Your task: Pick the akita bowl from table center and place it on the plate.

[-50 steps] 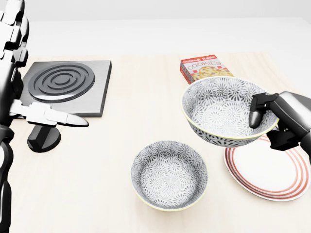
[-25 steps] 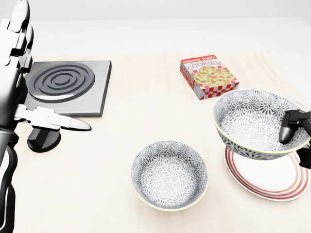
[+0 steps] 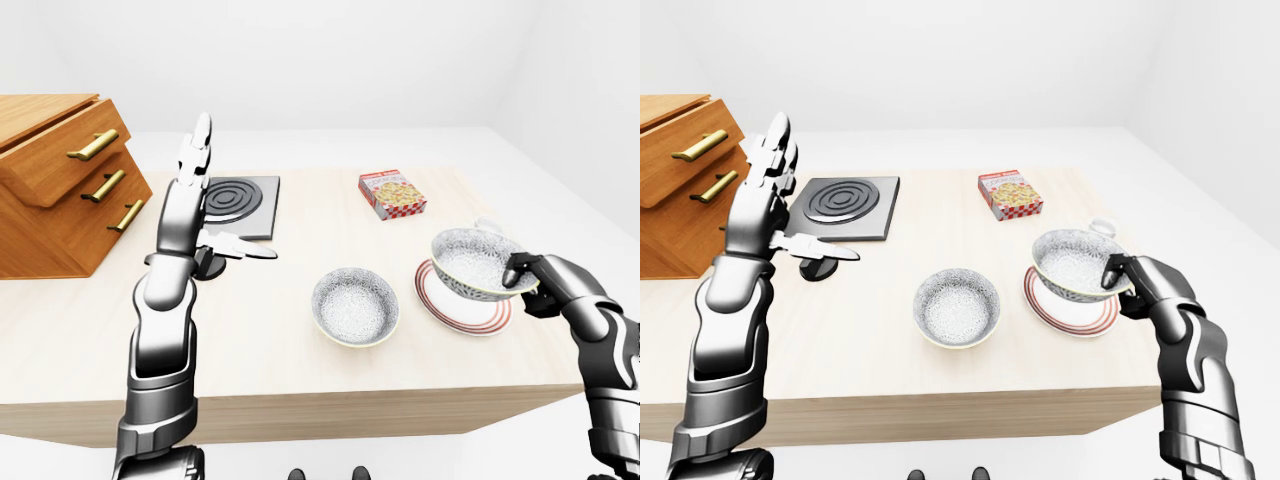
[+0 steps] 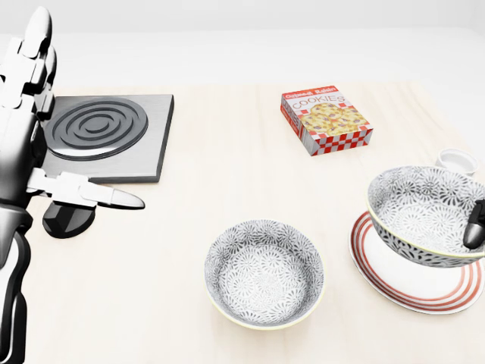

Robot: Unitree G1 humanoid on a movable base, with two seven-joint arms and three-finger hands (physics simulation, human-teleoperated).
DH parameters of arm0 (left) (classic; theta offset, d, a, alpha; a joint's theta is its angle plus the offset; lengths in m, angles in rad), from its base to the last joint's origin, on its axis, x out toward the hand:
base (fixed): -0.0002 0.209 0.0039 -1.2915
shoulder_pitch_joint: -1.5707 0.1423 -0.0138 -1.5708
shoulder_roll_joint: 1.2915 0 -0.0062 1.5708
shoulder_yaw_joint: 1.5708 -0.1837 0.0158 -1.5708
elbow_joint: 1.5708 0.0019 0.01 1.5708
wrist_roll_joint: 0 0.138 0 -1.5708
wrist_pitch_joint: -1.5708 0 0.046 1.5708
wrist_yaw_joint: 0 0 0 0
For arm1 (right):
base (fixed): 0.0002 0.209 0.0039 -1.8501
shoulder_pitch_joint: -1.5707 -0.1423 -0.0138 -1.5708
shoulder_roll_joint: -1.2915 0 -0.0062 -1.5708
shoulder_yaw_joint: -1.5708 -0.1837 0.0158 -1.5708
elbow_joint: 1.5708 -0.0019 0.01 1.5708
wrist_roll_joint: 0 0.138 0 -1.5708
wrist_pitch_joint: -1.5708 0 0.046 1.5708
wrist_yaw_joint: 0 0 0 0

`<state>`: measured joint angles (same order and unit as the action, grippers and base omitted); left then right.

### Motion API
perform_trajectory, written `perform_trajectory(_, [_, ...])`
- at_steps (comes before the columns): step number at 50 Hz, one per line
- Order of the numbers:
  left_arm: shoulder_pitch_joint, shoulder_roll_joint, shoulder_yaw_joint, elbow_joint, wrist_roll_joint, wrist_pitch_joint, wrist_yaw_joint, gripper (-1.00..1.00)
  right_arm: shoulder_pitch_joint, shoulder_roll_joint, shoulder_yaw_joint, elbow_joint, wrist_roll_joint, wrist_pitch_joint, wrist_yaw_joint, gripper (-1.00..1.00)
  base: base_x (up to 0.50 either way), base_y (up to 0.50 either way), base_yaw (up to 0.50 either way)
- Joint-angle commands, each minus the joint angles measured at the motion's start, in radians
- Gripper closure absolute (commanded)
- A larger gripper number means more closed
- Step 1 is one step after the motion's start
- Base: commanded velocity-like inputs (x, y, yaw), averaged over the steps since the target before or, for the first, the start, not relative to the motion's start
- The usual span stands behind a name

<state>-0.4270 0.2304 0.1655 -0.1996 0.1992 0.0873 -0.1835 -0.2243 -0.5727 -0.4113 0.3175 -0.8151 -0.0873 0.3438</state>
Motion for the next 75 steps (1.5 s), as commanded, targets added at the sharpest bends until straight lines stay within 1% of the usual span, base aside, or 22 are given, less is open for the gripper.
perform_trajectory(1, [0.007, -0.004, -0.003, 0.005, 0.005, 0.000, 0.000, -1.00, -0.025, -0.018, 0.022, 0.094, 0.216, 0.000, -0.069, 1.00, 0.00, 0.00, 0.00])
perform_trajectory(12, [0.009, -0.005, -0.002, 0.012, 0.004, 0.000, 0.000, -1.00, -0.070, -0.030, 0.062, 0.196, 0.207, 0.000, -0.114, 1.00, 0.00, 0.00, 0.00])
perform_trajectory(15, [0.010, -0.005, -0.001, 0.015, 0.002, 0.000, 0.001, -1.00, -0.111, -0.028, 0.089, 0.241, 0.192, 0.000, -0.138, 1.00, 0.00, 0.00, 0.00])
perform_trajectory(27, [0.018, -0.007, -0.002, 0.017, 0.003, 0.000, 0.001, -1.00, -0.189, -0.028, 0.146, 0.336, 0.164, 0.000, -0.195, 1.00, 0.00, 0.00, 0.00])
perform_trajectory(42, [0.018, -0.007, -0.002, 0.030, 0.003, 0.000, 0.002, -1.00, -0.207, -0.052, 0.170, 0.458, 0.141, 0.000, -0.266, 1.00, 0.00, 0.00, 0.00])
perform_trajectory(58, [0.025, -0.010, -0.005, 0.024, 0.009, 0.000, -0.001, -1.00, -0.220, -0.073, 0.192, 0.573, 0.148, 0.000, -0.325, 1.00, 0.00, 0.00, 0.00])
perform_trajectory(61, [0.025, -0.011, -0.005, 0.029, 0.010, 0.000, 0.000, -1.00, -0.233, -0.067, 0.200, 0.587, 0.149, 0.000, -0.330, 1.00, 0.00, 0.00, 0.00])
perform_trajectory(68, [0.022, -0.009, -0.004, 0.033, 0.010, 0.000, -0.001, -1.00, -0.218, -0.070, 0.201, 0.586, 0.157, 0.000, -0.329, 0.99, 0.00, 0.00, 0.00])
perform_trajectory(69, [0.022, -0.009, -0.003, 0.033, 0.009, 0.000, -0.001, -1.00, -0.216, -0.069, 0.202, 0.584, 0.155, 0.000, -0.329, 0.06, 0.00, 0.00, 0.00])
perform_trajectory(70, [0.022, -0.008, -0.003, 0.035, 0.009, 0.000, -0.001, -1.00, -0.217, -0.068, 0.202, 0.584, 0.154, 0.000, -0.326, -1.00, 0.00, 0.00, 0.00])
perform_trajectory(75, [0.023, -0.008, -0.002, 0.037, 0.008, 0.000, 0.001, -1.00, -0.226, -0.058, 0.208, 0.575, 0.146, 0.000, -0.322, -1.00, 0.00, 0.00, 0.00])
